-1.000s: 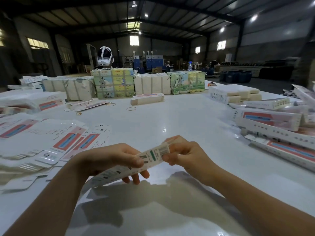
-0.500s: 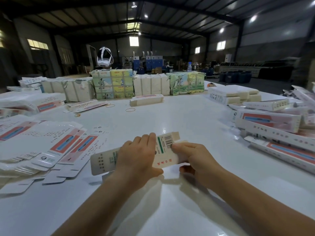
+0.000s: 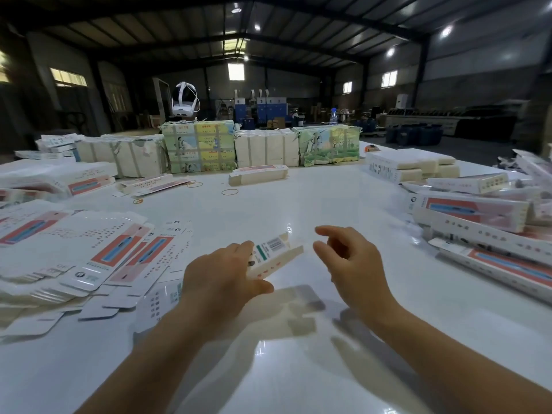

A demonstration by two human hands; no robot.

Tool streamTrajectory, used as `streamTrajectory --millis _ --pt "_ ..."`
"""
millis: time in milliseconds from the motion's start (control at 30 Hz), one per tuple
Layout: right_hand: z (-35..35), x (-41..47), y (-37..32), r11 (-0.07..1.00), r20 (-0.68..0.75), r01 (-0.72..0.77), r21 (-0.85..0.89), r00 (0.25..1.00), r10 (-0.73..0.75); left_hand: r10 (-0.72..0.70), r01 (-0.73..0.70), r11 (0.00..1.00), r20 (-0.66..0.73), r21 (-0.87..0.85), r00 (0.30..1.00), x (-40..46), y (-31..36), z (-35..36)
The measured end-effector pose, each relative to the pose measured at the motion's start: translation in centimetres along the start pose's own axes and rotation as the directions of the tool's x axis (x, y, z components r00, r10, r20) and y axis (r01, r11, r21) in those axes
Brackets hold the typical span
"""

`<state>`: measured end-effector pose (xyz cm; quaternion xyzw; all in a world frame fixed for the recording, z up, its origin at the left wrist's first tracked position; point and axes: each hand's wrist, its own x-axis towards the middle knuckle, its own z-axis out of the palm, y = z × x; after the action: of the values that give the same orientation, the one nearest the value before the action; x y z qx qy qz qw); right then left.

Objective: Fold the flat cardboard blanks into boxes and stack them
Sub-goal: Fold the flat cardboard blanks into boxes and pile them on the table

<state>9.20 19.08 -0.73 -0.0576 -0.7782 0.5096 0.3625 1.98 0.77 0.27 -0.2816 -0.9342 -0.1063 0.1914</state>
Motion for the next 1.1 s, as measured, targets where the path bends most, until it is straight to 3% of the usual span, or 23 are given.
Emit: streamTrajectory --millis 67,167,333,533,700,867,933,1100 --pt "0.5 -0.5 0.1 0.999 -0.013 0.029 -0.042 0.999 -0.029 -0.009 0.011 0.999 -0.055 0.041 0.998 -0.1 -0.1 0.4" --pt "1.4 -1.1 0.2 1.000 0.097 -0.014 -0.027 0.995 0.016 0.001 0.014 0.993 -0.122 0.120 0.993 -0.1 0.3 0.9" --pt "1.9 -1.4 0.0 0.985 0.152 -0.104 0.138 0.985 0.083 0.011 0.025 0.986 -0.213 0.168 0.977 -0.6 1.5 1.2" --pt "1.5 -1.4 -0.6 0.961 0.144 -0.128 0.245 0.985 0.094 0.148 -0.096 0.980 -0.315 0.174 0.937 -0.7 2.4 1.2" --pt "1.2 -0.9 -0.2 0.929 0.230 -0.246 0.278 0.956 0.185 0.172 -0.113 0.974 -0.314 0.197 0.934 -0.9 2.1 1.2" --pt "1.0 -0.3 0.2 0.896 0.351 -0.414 0.159 0.872 0.340 0.271 -0.180 0.934 -0.284 0.309 0.920 -0.9 2.5 1.5" --pt "1.1 -0.5 0.2 0.910 0.333 -0.382 0.160 0.889 0.315 0.262 -0.178 0.937 -0.271 0.300 0.926 -1.0 2.7 1.7" --pt "1.6 -1.0 0.0 0.990 0.290 -0.133 -0.038 0.947 0.139 0.234 -0.153 0.949 -0.292 0.276 0.927 -0.9 2.6 2.0"
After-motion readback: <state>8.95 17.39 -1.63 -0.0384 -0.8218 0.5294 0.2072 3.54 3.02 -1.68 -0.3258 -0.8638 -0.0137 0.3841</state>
